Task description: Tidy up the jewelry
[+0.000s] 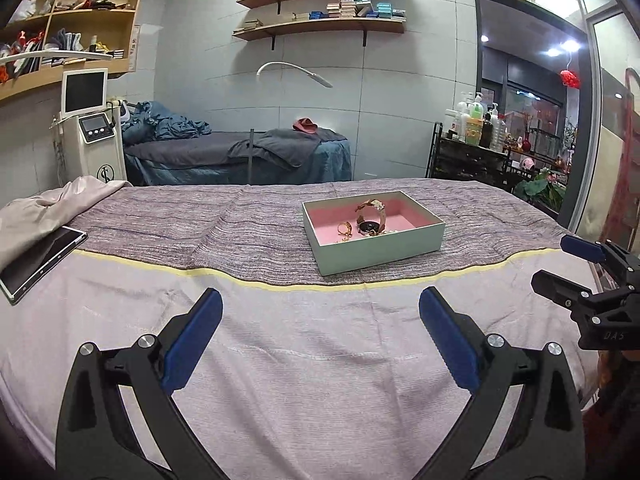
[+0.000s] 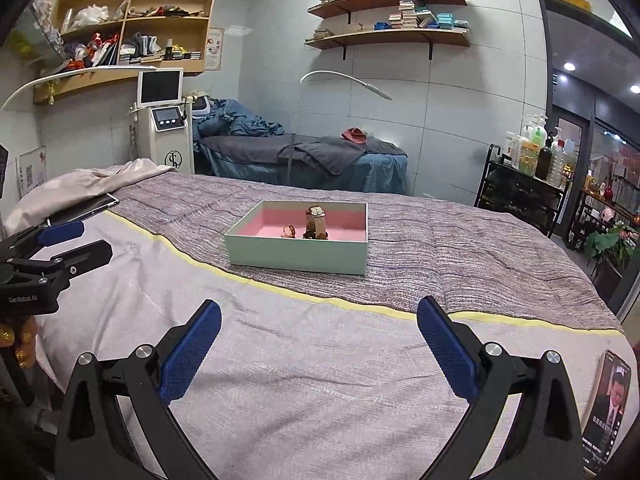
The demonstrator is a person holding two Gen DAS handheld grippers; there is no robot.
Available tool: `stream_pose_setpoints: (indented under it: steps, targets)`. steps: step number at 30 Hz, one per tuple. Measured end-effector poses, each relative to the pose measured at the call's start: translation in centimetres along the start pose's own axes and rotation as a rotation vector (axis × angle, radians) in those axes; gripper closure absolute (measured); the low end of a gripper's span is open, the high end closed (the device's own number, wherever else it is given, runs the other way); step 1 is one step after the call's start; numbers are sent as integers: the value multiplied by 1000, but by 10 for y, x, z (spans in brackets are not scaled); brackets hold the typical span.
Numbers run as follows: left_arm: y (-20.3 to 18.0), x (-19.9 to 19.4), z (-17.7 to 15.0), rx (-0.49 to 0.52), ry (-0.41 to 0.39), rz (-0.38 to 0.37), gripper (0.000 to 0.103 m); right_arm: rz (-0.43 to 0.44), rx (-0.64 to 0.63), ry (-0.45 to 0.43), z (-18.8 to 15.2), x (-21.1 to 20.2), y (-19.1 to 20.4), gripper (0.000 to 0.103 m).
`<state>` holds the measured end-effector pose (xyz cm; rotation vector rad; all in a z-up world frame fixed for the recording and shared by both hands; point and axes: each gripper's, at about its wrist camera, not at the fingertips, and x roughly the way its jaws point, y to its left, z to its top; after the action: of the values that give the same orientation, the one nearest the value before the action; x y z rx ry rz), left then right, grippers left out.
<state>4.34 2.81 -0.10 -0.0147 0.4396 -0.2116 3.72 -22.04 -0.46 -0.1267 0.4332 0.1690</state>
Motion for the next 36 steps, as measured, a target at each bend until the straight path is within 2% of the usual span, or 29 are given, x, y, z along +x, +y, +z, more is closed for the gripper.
stream_pose_setpoints:
  steps: [9, 15, 36]
  targets:
    - [-14, -20, 1, 32, -40, 18, 6, -20, 10, -42, 3, -18, -2, 7]
    - [-10, -19, 4, -3, -39, 12, 6, -25, 7, -45, 4, -20, -2, 7]
    - [-11, -11, 5, -5, -38, 12, 6, -31, 23, -42, 3, -18, -3, 7]
